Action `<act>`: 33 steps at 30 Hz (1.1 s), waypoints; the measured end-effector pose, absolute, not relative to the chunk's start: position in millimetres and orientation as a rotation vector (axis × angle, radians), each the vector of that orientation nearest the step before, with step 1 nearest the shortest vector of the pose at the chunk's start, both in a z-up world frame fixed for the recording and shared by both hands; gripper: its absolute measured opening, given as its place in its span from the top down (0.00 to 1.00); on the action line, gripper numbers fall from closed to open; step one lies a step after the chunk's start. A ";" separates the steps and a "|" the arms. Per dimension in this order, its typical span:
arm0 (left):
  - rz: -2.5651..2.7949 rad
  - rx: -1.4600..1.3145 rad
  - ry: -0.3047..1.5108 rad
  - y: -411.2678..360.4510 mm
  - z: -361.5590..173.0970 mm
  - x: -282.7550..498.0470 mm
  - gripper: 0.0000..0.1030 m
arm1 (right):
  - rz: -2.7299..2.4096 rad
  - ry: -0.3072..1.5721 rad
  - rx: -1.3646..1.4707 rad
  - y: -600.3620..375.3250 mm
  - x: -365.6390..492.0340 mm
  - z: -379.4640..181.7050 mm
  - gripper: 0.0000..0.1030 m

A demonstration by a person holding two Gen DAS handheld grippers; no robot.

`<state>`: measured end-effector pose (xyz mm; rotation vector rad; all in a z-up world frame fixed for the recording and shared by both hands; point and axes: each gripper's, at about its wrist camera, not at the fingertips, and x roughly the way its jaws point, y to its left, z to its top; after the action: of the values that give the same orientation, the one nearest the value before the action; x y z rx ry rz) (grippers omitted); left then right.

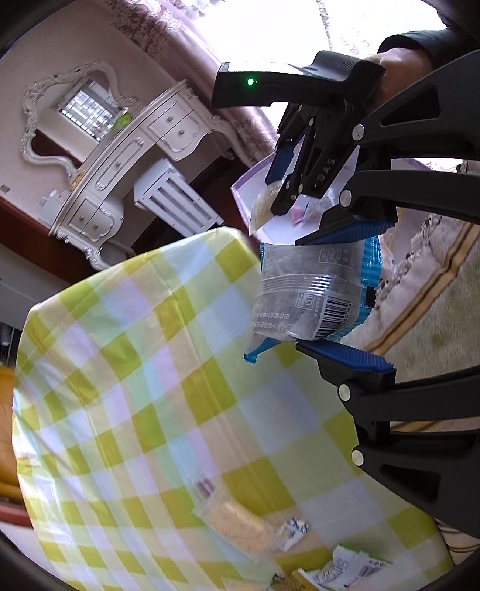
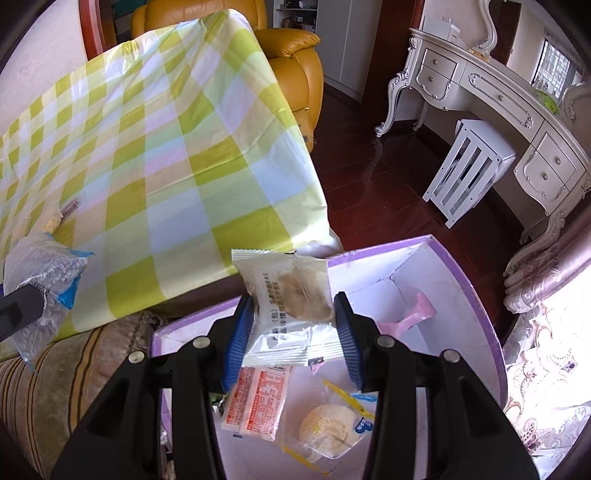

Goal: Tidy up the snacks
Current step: 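Carry the clear bag with the left tool while the right tool carries the biscuit packet to the box, then open both tools above the white box to drop the clear bag and biscuit packet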

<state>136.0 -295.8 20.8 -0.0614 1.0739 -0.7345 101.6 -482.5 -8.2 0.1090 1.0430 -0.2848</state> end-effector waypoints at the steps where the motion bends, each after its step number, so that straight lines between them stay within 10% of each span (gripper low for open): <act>1: -0.748 -0.038 1.082 -305.7 19.1 133.2 0.54 | -0.294 1.051 0.117 -487.9 99.7 -12.4 0.56; 23: -0.862 0.164 1.174 -376.2 -5.3 115.1 0.51 | -0.416 1.151 0.195 -538.9 85.7 -53.7 0.55; 33: -0.859 0.134 1.145 -371.3 0.5 115.8 0.39 | -0.432 1.137 0.190 -536.5 88.3 -47.2 0.35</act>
<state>115.8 -371.2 0.5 0.1338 1.1449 -0.8585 88.3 -536.5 -47.2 0.1898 1.1371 -0.4320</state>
